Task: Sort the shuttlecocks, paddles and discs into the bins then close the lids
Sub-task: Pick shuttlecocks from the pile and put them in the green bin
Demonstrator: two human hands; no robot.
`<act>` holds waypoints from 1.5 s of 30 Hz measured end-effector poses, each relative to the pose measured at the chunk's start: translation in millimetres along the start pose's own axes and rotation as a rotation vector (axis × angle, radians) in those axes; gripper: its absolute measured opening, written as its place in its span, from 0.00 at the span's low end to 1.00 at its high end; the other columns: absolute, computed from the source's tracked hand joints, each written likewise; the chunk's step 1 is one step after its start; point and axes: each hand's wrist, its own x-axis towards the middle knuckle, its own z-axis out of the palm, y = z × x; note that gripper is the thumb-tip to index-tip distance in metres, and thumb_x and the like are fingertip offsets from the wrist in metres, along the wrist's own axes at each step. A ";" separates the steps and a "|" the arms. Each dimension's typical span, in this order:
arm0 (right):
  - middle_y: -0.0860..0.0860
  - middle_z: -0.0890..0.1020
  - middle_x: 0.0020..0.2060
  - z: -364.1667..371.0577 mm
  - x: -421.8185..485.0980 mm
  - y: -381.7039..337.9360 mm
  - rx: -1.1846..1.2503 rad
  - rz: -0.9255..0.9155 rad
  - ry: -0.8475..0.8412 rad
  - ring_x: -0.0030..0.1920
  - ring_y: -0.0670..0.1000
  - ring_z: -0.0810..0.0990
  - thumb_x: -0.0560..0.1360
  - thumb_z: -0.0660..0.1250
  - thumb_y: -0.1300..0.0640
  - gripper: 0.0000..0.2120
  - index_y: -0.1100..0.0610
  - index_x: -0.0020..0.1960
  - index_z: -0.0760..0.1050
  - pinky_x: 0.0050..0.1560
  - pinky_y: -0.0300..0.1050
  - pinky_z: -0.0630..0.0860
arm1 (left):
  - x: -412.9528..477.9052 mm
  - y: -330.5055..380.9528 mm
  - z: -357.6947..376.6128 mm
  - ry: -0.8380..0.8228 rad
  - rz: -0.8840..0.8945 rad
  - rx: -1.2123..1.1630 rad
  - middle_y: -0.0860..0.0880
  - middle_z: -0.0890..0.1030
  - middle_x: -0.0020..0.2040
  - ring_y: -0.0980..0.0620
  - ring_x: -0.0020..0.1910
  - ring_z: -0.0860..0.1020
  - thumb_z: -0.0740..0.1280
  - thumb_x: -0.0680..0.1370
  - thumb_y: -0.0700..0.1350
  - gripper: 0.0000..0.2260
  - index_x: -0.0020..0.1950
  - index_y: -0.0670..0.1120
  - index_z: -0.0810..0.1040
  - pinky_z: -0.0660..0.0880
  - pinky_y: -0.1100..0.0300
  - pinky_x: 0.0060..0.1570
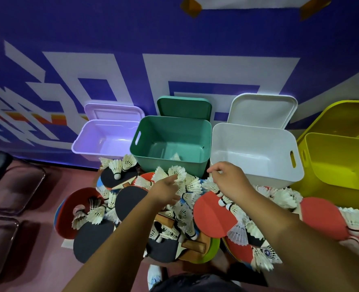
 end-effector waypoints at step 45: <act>0.48 0.77 0.64 116.1 47.8 9.3 -0.579 -0.302 -0.241 0.51 0.56 0.82 0.81 0.65 0.58 0.18 0.49 0.70 0.75 0.49 0.55 0.82 | 19.9 -39.1 -53.5 0.220 0.298 0.865 0.47 0.76 0.64 0.41 0.64 0.71 0.67 0.77 0.45 0.17 0.65 0.55 0.83 0.74 0.48 0.62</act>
